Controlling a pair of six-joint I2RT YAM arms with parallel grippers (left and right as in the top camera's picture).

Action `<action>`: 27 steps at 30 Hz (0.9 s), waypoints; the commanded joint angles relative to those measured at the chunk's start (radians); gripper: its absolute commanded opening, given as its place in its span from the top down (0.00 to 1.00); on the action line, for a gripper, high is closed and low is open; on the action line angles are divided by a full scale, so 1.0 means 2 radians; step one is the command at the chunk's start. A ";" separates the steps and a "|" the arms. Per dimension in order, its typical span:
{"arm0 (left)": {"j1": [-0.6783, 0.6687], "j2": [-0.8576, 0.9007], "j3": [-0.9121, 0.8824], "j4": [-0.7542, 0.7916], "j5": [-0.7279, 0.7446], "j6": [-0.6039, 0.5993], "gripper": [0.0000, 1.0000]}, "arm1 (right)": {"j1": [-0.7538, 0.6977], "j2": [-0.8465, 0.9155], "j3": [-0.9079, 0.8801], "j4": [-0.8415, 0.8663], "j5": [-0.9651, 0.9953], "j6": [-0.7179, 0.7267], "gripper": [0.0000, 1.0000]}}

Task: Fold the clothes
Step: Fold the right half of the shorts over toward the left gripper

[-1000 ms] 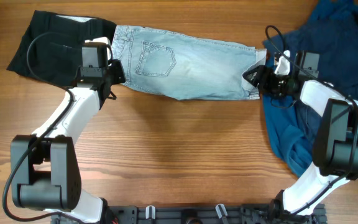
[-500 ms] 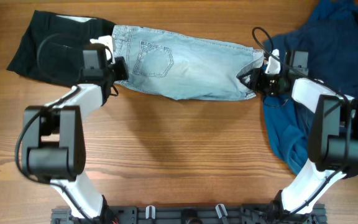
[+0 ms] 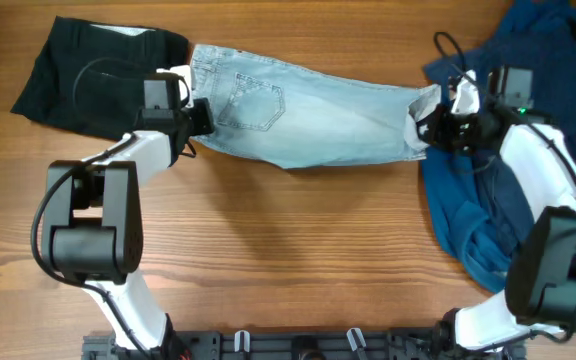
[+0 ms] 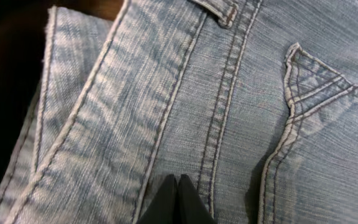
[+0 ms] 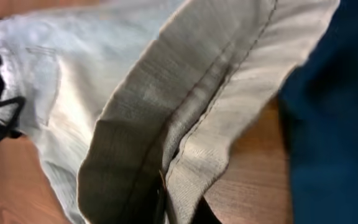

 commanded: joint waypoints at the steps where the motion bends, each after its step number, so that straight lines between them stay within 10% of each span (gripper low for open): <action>1: -0.037 0.011 -0.015 -0.021 -0.005 0.009 0.96 | -0.014 -0.012 0.051 -0.041 0.003 -0.055 0.96; 16: -0.077 -0.023 -0.015 -0.047 -0.009 -0.022 0.96 | 0.269 0.034 0.103 0.139 0.042 0.070 0.96; 27: -0.036 -0.224 -0.015 -0.184 -0.009 -0.022 0.96 | 0.301 0.084 0.103 0.258 0.042 0.097 0.96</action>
